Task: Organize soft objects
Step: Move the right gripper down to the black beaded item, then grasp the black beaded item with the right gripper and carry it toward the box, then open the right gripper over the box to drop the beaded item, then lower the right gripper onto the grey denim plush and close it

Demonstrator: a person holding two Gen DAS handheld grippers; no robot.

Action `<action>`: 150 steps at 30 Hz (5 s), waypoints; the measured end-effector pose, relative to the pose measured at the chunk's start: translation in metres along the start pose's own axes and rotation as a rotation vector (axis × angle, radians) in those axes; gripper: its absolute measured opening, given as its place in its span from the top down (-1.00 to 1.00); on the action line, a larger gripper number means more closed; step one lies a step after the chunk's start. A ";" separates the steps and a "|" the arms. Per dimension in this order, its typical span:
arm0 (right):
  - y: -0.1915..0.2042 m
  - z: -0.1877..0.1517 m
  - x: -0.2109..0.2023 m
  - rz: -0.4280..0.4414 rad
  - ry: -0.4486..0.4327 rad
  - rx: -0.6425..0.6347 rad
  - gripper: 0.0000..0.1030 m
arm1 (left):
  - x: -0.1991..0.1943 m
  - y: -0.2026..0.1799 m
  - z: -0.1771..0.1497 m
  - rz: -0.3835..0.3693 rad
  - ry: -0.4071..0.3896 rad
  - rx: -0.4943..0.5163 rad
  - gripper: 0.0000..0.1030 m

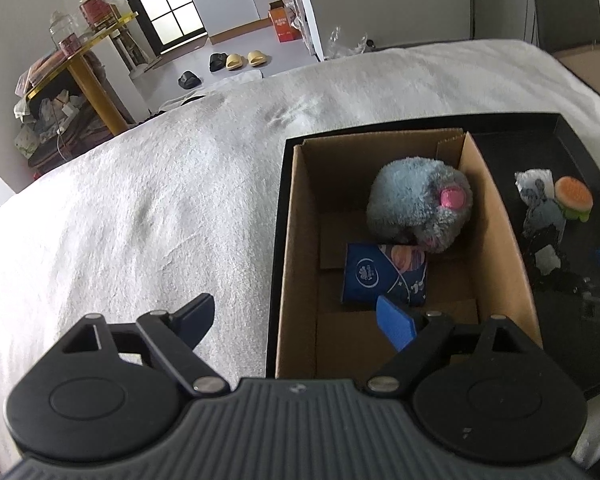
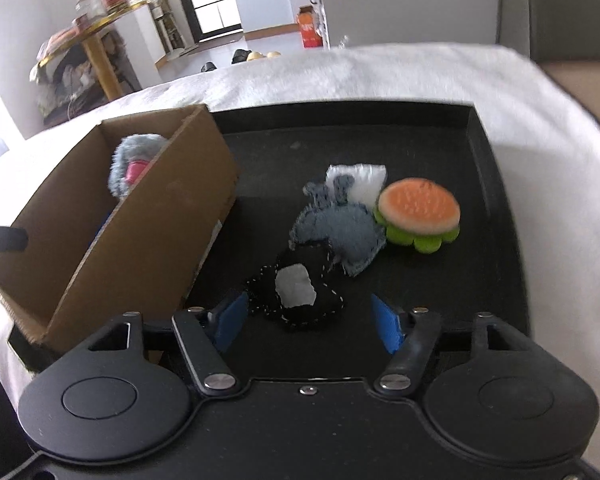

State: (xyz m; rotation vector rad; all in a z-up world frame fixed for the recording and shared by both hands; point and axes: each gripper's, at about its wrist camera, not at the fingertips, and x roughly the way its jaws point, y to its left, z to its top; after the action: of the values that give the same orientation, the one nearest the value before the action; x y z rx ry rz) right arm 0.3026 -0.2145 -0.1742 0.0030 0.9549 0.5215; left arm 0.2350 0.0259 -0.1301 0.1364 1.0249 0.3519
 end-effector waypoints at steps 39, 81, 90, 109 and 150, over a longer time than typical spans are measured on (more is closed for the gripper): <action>0.000 0.007 -0.012 -0.004 0.000 0.074 0.61 | 0.015 -0.014 0.009 0.016 0.056 0.024 -0.69; 0.107 0.079 -0.077 -0.101 -0.165 -0.191 0.60 | 0.012 0.029 -0.006 -0.158 0.037 -0.101 -0.38; 0.135 0.092 -0.069 -0.058 -0.163 -0.255 0.59 | 0.020 0.043 -0.009 -0.227 0.069 -0.160 -0.04; 0.209 0.107 -0.041 0.052 -0.116 -0.514 0.50 | 0.028 0.059 -0.011 -0.274 0.089 -0.271 0.76; 0.097 0.055 -0.061 -0.054 -0.103 -0.323 -0.52 | 0.011 0.044 -0.009 -0.184 0.088 -0.193 -0.40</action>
State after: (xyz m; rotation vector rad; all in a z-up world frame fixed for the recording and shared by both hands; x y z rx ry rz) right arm 0.2761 -0.1436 -0.0721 -0.2826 0.7600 0.6151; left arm 0.2232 0.0705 -0.1317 -0.1479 1.0759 0.2889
